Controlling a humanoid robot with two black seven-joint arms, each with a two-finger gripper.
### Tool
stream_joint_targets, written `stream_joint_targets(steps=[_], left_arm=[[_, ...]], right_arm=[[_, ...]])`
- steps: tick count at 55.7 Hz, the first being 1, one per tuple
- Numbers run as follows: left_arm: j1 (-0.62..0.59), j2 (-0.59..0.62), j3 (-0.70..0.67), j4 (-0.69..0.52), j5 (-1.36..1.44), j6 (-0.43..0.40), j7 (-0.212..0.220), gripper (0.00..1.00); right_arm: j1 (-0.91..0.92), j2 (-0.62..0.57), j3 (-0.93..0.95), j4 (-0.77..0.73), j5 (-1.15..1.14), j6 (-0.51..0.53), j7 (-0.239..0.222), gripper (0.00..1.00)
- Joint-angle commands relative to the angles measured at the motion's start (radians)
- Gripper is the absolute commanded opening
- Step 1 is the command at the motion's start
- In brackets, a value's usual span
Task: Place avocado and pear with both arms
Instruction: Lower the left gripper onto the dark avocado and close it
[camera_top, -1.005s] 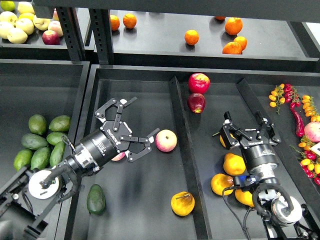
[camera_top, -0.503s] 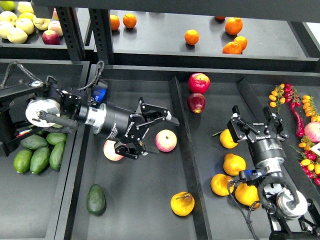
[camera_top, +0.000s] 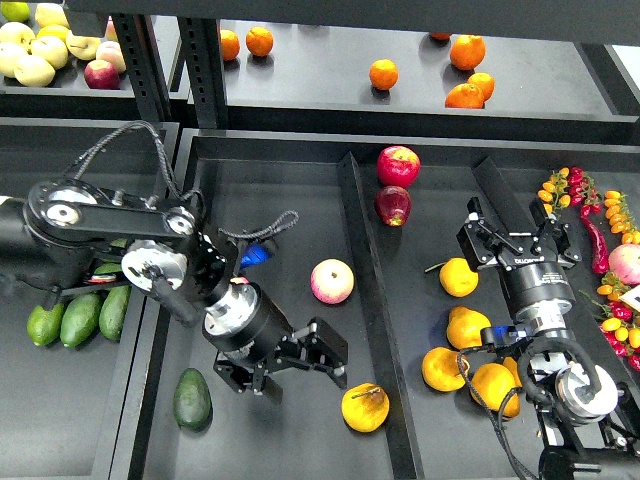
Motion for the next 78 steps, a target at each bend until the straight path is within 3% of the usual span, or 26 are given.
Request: stream_joint_targets(steps=[1, 11, 36, 78], left_arm=[[-0.012, -0.05, 0.092, 0.059, 0.045, 0.003, 0.0, 0.99], [-0.049, -0.121, 0.22, 0.121, 0.044, 0.003, 0.0, 0.99], [-0.063, -0.204, 0.358, 0.223, 0.038, -0.007, 0.0, 0.99], [0.029, -0.204, 0.418, 0.347, 0.045, -0.007, 0.0, 0.99]], right_arm=[[0.008, 0.0, -0.003, -0.013, -0.001, -0.001, -0.001, 1.0], [0.033, 0.0, -0.005, -0.031, -0.001, -0.001, -0.001, 0.99], [0.062, 0.0, -0.01, -0.047, -0.001, -0.013, -0.001, 1.0], [0.062, 0.0, -0.011, -0.048, 0.001, -0.001, 0.0, 1.0]])
